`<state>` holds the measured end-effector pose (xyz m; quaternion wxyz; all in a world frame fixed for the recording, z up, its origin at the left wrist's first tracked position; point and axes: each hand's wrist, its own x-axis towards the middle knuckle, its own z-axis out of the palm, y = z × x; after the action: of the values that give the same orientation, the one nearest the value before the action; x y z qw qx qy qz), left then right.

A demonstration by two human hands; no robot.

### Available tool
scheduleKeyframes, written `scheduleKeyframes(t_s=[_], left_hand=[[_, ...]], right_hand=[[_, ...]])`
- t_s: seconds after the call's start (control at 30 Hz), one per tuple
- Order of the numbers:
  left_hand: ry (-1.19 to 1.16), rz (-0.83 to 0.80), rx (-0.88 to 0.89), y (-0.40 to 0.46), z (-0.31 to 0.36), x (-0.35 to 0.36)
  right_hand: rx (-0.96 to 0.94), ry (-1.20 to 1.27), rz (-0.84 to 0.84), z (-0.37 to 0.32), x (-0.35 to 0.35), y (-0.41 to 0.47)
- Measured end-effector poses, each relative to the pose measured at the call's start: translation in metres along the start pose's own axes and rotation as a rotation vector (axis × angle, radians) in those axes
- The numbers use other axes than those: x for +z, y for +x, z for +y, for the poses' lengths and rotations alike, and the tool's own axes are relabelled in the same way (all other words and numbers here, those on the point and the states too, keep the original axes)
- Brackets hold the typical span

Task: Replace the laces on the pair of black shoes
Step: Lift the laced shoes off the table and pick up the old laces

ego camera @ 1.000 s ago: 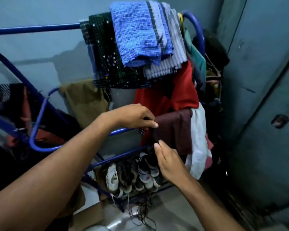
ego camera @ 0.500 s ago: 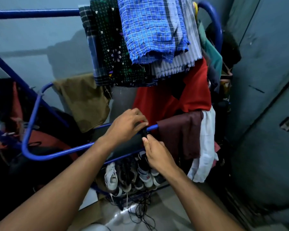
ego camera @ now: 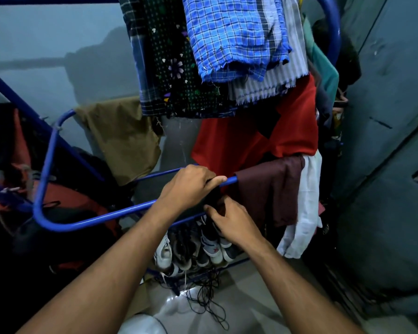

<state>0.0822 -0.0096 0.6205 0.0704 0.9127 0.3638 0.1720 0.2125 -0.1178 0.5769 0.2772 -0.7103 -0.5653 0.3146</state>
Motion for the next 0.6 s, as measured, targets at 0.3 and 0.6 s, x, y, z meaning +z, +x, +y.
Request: scheduleKeyframes(t_s=[0.3, 0.6], left_hand=[[0.035, 0.064, 0.084, 0.000, -0.004, 0.008], [-0.015, 0.073, 0.064, 0.002, -0.006, 0.011]], right_hand=[[0.027, 0.167, 0.035, -0.005, 0.012, 0.028], [-0.011, 0.353, 0.060, 0.013, 0.052, 0.053]])
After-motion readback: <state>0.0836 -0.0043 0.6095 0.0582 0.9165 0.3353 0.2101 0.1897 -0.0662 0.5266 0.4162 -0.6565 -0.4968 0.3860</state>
